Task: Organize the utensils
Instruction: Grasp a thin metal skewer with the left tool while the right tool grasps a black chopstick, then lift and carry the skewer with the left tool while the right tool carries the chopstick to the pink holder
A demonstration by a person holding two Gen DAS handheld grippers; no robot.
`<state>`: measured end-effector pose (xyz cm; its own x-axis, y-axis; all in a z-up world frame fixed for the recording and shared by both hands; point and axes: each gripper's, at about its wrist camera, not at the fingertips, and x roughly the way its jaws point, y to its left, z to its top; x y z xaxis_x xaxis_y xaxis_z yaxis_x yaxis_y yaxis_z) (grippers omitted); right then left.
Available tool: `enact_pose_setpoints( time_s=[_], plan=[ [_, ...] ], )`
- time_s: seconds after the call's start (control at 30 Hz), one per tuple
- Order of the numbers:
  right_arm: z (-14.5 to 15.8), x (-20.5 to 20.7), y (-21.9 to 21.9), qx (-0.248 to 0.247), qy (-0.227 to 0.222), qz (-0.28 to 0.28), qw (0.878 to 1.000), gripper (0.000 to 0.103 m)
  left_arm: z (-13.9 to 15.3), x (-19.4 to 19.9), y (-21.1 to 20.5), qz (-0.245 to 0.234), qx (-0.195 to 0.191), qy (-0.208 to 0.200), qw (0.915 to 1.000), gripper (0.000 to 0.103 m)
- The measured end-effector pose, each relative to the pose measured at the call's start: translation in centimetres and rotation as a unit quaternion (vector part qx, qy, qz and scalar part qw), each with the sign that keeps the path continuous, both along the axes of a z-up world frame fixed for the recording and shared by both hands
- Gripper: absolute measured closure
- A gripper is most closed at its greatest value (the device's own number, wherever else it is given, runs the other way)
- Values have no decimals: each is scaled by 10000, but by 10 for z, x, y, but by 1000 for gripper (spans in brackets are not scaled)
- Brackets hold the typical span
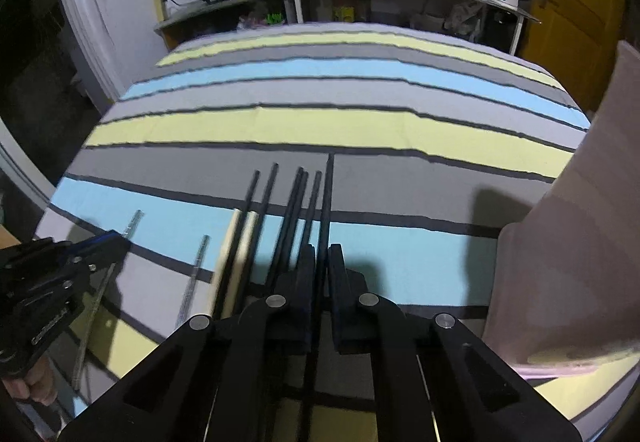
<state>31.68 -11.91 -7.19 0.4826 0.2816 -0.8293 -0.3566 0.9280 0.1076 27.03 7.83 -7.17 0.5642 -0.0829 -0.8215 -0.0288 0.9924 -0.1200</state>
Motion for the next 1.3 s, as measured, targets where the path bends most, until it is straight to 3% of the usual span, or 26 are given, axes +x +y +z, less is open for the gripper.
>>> enact_pose_setpoints(
  time_s=[0.1, 0.53, 0.8, 1.07, 1.3],
  plan=[
    [12, -7, -2, 130, -94, 5, 9999, 97, 13, -6, 1, -41, -189, -142, 9997, 99],
    [85, -51, -21, 651, -699, 150, 9953, 98, 100, -50, -8, -322, -327, -802, 9957, 99],
    [118, -79, -44, 934, -992, 93, 9906, 98, 139, -71, -24, -511, -360, -1070, 9923, 99],
    [142, -93, -72, 1192, -1226, -38, 9853, 98, 170, -71, -48, -773, -523, -1201, 9884, 99],
    [179, -91, -109, 1409, -1544, -304, 9774, 98, 207, -48, -92, -1207, -773, -1333, 9807, 99]
  ],
)
